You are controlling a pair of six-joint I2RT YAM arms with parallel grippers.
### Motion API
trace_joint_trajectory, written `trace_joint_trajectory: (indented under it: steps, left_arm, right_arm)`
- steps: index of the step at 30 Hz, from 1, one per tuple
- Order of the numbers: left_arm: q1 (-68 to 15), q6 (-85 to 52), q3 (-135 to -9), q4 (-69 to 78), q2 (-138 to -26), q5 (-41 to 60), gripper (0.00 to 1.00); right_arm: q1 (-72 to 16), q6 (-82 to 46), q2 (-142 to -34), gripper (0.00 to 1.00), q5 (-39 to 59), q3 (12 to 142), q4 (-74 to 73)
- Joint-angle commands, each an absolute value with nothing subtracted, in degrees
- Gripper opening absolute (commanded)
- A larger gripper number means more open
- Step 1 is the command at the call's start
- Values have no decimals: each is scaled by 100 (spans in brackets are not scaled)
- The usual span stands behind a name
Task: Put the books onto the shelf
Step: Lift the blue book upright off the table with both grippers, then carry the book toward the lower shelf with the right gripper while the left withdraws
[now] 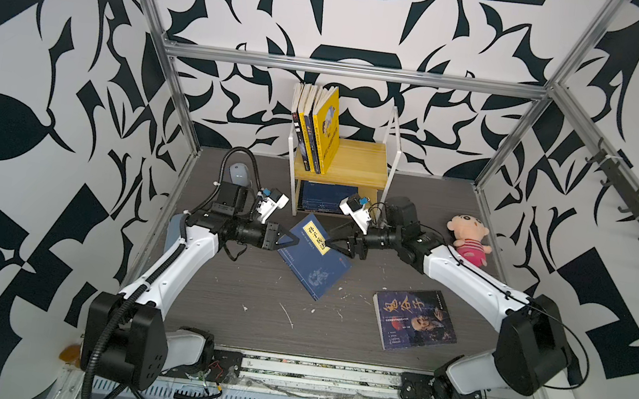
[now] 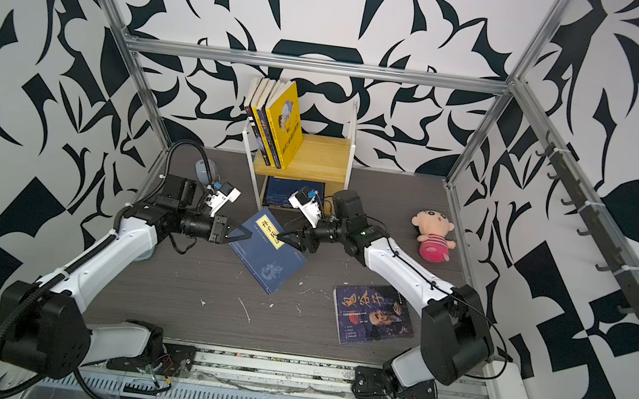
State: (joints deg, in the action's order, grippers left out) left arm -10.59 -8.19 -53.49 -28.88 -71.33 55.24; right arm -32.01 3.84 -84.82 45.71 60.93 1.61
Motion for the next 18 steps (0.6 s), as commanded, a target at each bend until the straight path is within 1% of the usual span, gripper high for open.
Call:
trace_joint_trajectory:
  steps: [1, 5, 8, 11, 15, 18]
  left_arm:
    - [-790, -1366, -5123, -2346, -6700, 5665, 0]
    - [-385, -2459, -4780, -1680, -6425, 5469, 0]
    - [-187, -3436, -4609, -1190, -6369, 5337, 0]
    - [-116, -4051, -4620, -1073, -6397, 5178, 0]
    - [-115, -4473, -4666, -1003, -6482, 5132, 0]
    - [-122, -4604, -4650, -989, -6492, 5115, 0]
  right_arm:
    - [-3399, 568, -7944, 100, 3216, 6275, 470]
    - [-4258, 976, -7552, 100, 1174, 6203, 573]
    - [-5081, 1321, -7621, 100, -256, 6272, 539]
    - [-5893, 1936, -7870, 100, -1525, 6359, 324]
    - [-6572, 2584, -8434, 99, -2529, 6722, 166]
    - [-6792, 2853, -8930, 93, -3089, 7179, 268]
